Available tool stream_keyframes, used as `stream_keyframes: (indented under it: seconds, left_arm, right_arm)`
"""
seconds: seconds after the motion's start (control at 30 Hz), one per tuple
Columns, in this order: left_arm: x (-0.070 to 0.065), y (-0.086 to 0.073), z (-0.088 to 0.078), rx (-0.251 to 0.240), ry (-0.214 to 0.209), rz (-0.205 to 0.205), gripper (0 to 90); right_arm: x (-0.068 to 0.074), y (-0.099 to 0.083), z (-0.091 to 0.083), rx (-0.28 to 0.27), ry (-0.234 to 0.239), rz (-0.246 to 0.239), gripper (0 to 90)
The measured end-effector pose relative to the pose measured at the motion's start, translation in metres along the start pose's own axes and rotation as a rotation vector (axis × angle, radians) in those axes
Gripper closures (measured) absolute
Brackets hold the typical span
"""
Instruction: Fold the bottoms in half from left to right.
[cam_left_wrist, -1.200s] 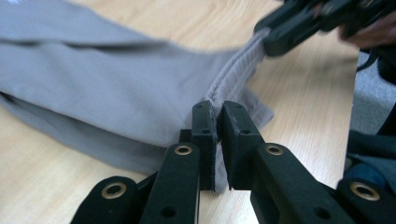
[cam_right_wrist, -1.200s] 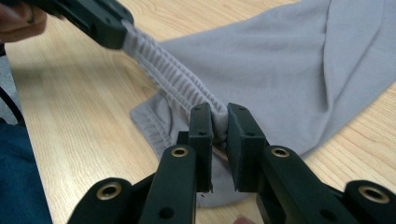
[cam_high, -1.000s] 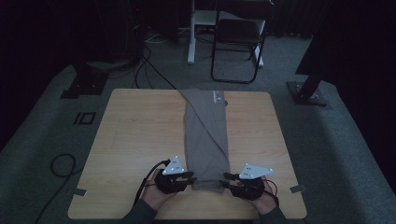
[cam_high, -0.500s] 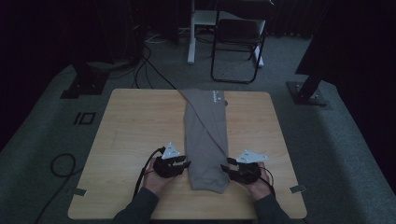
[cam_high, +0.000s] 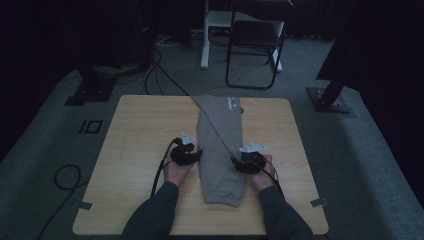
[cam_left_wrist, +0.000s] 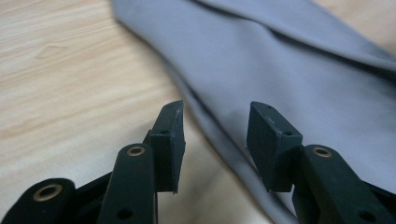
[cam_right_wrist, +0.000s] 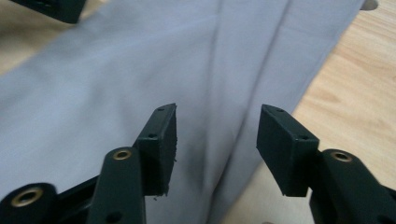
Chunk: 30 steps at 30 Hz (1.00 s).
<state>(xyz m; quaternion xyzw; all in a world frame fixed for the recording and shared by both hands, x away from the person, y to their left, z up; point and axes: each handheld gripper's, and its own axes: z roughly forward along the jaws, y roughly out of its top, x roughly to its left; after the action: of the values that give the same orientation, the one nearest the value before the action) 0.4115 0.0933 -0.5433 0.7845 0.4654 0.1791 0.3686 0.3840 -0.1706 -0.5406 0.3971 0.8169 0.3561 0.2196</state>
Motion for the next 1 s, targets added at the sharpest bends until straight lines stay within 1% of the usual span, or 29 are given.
stream_keyframes:
  seconds: [0.07,0.13,0.27,0.3,0.37,0.4,0.43,0.5,0.57,0.6,0.63,0.67,0.7,0.73,0.77,0.83,0.87,0.93,0.97,1.0]
  left_arm:
    - [0.004,0.003,0.008,0.010,0.013,-0.026,55.2]
    - [0.006,0.005,0.013,0.017,0.017,-0.037,55.2]
    - [0.007,0.008,0.020,0.025,0.026,-0.038,57.1]
    - [0.006,0.007,0.020,0.019,0.030,-0.038,57.6]
    - [0.006,0.008,0.022,0.014,0.036,-0.035,60.9]
    - [0.005,0.008,0.022,0.014,0.044,-0.028,64.6]
    - [0.004,0.008,0.022,0.014,0.054,-0.022,67.1]
    - [0.005,0.008,0.022,0.015,0.052,-0.019,72.9]
    - [0.005,0.008,0.022,0.015,0.046,-0.018,77.4]
    - [0.006,0.007,0.022,0.014,0.043,-0.017,79.2]
    - [0.006,0.007,0.022,0.013,0.038,-0.017,81.3]
    - [0.005,0.007,0.022,0.011,0.034,-0.015,83.4]
    - [0.004,0.007,0.022,0.009,0.035,-0.009,85.1]
    - [0.004,0.007,0.022,0.009,0.035,-0.009,86.4]
    - [0.002,0.008,0.022,0.010,0.041,0.002,87.5]
    - [0.002,0.008,0.023,0.011,0.047,0.005,87.8]
    - [0.002,0.008,0.023,0.012,0.046,0.003,87.8]
    - [0.003,0.008,0.023,0.013,0.042,-0.003,87.5]
    - [0.003,0.009,0.023,0.013,0.046,-0.006,85.6]
    - [0.004,0.010,0.024,0.012,0.042,-0.013,80.8]
  right_arm:
    - [-0.003,0.006,0.014,0.017,-0.007,0.017,43.6]
    - [-0.004,0.013,0.026,0.027,-0.026,0.017,41.4]
    - [-0.009,0.028,0.044,0.027,-0.050,0.025,39.6]
    - [-0.011,0.031,0.048,0.027,-0.054,0.030,39.5]
    - [-0.015,0.035,0.056,0.032,-0.055,0.039,40.1]
    - [-0.017,0.036,0.059,0.042,-0.061,0.036,40.1]
    - [-0.020,0.037,0.062,0.035,-0.062,0.039,41.9]
    - [-0.026,0.037,0.062,0.038,-0.079,0.062,45.1]
    - [-0.034,0.036,0.060,0.043,-0.122,0.090,49.6]
    - [-0.038,0.034,0.059,0.045,-0.140,0.116,51.7]
    - [-0.045,0.032,0.057,0.040,-0.146,0.157,54.3]
    - [-0.049,0.030,0.056,0.037,-0.146,0.180,56.3]
    - [-0.053,0.028,0.054,0.032,-0.147,0.203,60.3]
    - [-0.055,0.027,0.053,0.029,-0.149,0.214,64.0]
    - [-0.056,0.026,0.052,0.027,-0.165,0.218,68.3]
    - [-0.058,0.024,0.051,0.033,-0.197,0.229,72.1]
    - [-0.059,0.023,0.051,0.030,-0.186,0.244,73.3]
    - [-0.059,0.023,0.050,0.031,-0.181,0.240,73.5]
    - [-0.058,0.023,0.050,0.033,-0.181,0.231,72.5]
    - [-0.057,0.025,0.050,0.030,-0.179,0.228,69.9]
